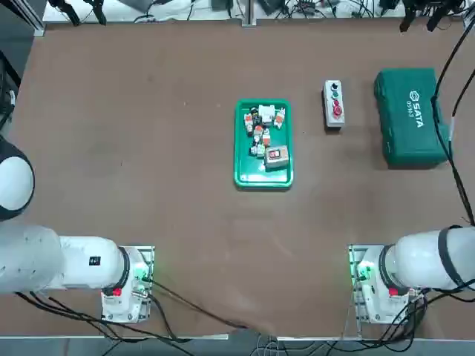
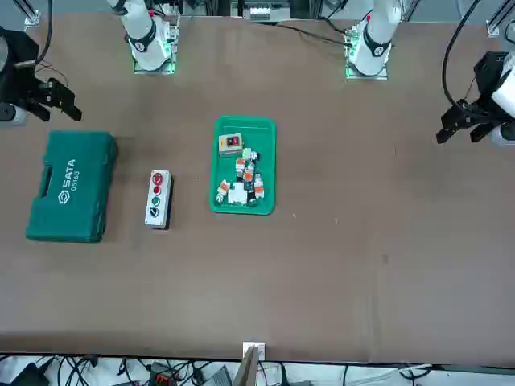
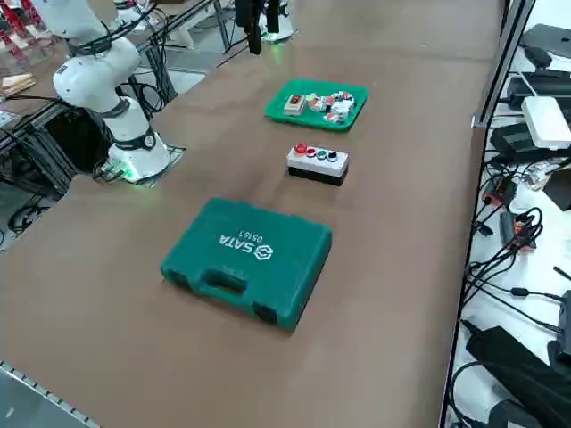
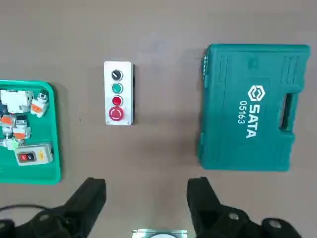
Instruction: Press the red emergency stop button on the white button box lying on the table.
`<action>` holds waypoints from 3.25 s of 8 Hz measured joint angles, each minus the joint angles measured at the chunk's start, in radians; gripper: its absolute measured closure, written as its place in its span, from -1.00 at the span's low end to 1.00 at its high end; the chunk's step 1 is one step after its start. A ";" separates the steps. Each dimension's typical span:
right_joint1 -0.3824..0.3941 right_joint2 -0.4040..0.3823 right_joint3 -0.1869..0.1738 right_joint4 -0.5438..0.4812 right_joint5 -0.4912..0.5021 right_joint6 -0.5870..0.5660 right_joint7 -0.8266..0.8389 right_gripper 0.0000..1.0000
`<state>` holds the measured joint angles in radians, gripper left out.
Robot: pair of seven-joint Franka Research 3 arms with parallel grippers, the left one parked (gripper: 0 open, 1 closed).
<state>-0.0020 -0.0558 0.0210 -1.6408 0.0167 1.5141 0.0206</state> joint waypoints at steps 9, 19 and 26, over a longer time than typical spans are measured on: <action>-0.005 0.000 -0.001 0.000 0.000 -0.004 -0.021 -1.00; -0.004 0.061 0.002 0.000 0.000 -0.023 -0.019 -0.22; 0.018 0.069 0.008 -0.028 0.000 -0.063 0.088 0.97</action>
<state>0.0162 0.0133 0.0292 -1.6693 0.0171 1.4510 0.1089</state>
